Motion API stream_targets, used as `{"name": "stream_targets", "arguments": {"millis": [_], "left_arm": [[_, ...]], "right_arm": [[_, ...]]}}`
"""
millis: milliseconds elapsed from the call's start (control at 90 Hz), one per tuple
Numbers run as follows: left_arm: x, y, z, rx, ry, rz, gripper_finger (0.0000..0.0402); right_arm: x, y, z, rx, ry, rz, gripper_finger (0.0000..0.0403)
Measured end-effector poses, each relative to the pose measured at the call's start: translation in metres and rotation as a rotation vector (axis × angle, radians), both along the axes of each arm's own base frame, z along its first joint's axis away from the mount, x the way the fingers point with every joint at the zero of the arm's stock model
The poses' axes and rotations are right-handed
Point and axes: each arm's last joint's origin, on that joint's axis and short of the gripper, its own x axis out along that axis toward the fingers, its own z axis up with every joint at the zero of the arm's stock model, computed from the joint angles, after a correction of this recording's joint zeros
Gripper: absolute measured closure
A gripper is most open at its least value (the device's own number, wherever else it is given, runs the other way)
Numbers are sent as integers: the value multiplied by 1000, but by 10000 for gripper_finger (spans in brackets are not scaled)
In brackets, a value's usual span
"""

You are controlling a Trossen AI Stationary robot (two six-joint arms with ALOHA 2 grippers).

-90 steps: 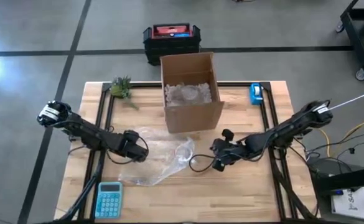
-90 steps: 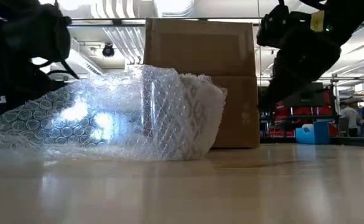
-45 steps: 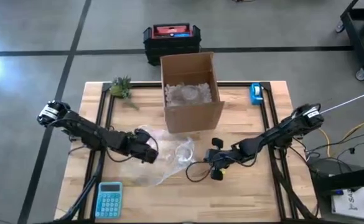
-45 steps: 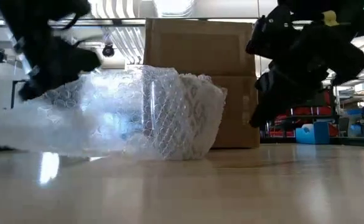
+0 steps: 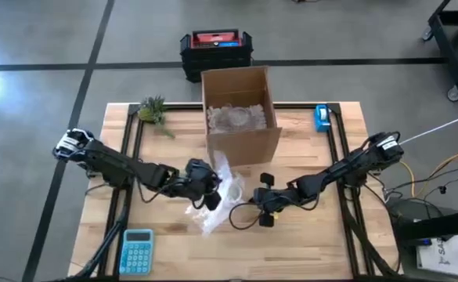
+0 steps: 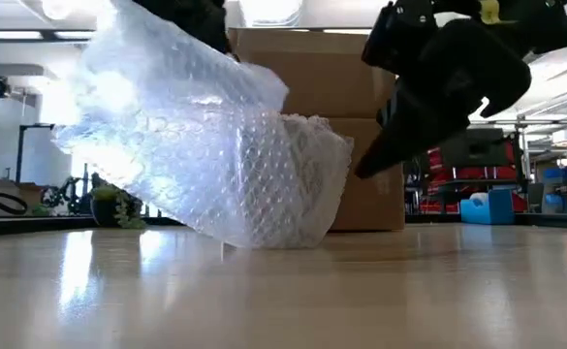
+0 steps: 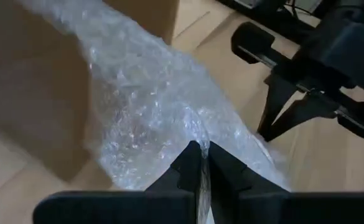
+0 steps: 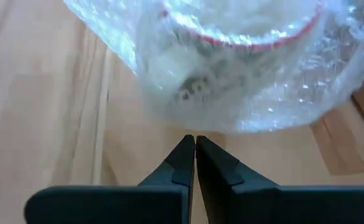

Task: Wrap mug
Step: Wrap the gray mug with the bubble wrap

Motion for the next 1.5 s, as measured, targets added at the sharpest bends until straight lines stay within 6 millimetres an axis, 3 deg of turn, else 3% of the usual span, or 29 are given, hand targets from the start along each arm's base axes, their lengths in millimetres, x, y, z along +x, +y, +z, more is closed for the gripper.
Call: {"name": "stream_targets", "arguments": {"millis": [344,478,622,722,867,1078,1267,1500], "left_arm": [[25,-7,-42,-40,85,-74,401],[30,-8,-49,-46,87,-82,400],[30,-8,-50,-45,88,-85,401],[30,-9,-49,-41,85,-94,399],[30,-9,-49,-38,81,-102,398],[29,-9,-48,-46,88,-118,398],[23,-8,-39,-65,80,-142,388],[9,-3,-1,-42,-11,-167,321]], "right_arm": [[1,0,-4,-12,32,1,400],[9,3,24,-4,2,2,400],[30,3,57,-24,-97,22,400],[47,-6,69,-64,-139,0,400],[61,-18,48,-83,-59,-30,401],[68,-17,24,-108,29,-28,401],[72,-15,29,-106,28,-15,401],[69,-15,26,-104,52,-7,401]]}}
